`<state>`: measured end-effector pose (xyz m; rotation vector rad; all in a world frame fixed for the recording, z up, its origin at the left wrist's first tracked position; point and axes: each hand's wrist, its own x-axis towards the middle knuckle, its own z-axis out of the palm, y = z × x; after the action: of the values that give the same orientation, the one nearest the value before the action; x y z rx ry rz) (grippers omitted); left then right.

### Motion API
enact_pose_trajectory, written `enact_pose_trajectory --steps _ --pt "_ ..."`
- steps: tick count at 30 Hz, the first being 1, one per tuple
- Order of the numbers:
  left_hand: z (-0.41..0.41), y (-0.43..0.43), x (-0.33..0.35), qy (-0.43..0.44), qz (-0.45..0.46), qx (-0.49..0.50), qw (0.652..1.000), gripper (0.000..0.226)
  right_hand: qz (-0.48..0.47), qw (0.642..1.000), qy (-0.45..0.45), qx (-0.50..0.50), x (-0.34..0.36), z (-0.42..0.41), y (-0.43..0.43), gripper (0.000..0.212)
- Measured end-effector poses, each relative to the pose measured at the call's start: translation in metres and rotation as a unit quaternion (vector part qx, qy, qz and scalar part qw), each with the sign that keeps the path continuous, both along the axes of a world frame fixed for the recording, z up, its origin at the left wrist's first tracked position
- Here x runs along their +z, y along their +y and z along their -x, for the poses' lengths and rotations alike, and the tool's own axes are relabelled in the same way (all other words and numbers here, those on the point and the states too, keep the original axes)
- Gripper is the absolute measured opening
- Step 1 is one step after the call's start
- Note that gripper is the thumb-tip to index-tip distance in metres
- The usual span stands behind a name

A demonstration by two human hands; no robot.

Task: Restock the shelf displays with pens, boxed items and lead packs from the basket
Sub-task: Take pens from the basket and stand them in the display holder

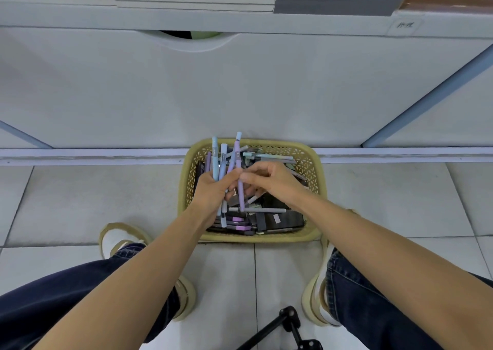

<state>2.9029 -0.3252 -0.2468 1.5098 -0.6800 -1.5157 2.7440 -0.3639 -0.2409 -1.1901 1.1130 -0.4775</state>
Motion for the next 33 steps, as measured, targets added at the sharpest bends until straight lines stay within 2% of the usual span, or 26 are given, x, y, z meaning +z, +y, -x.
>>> enact_pose_trajectory --steps 2,4,10,12,16,24,28,33 --pt "-0.003 -0.003 0.002 0.004 0.004 0.005 1.000 0.028 -0.004 0.998 -0.020 -0.065 0.006 -0.002 -0.007 0.031" --pt "-0.004 -0.005 0.006 -0.010 0.016 -0.020 1.000 0.031 0.013 0.994 -0.034 -0.101 0.013 -0.004 -0.016 0.031" --pt "-0.004 -0.013 0.041 -0.078 0.087 -0.041 0.992 0.026 0.088 0.996 -0.014 -0.020 0.063 -0.009 -0.040 0.006" --pt "-0.006 -0.017 0.063 -0.098 0.112 -0.026 0.989 0.032 0.119 0.993 -0.023 -0.015 0.089 -0.006 -0.048 0.004" --pt "-0.011 -0.017 0.120 -0.081 0.202 -0.009 0.976 0.034 0.197 0.979 -0.047 -0.018 0.149 0.003 -0.057 0.003" --pt "-0.013 -0.015 0.256 -0.150 0.393 -0.029 0.907 0.022 0.355 0.929 -0.098 -0.024 0.290 0.018 -0.047 0.004" --pt "-0.016 -0.022 0.333 -0.151 0.444 -0.013 0.883 0.017 0.408 0.903 -0.127 -0.040 0.359 0.027 -0.039 0.012" --pt "-0.015 -0.032 0.407 -0.147 0.488 -0.020 0.860 0.012 0.488 0.853 -0.162 -0.083 0.436 0.035 -0.037 0.005"
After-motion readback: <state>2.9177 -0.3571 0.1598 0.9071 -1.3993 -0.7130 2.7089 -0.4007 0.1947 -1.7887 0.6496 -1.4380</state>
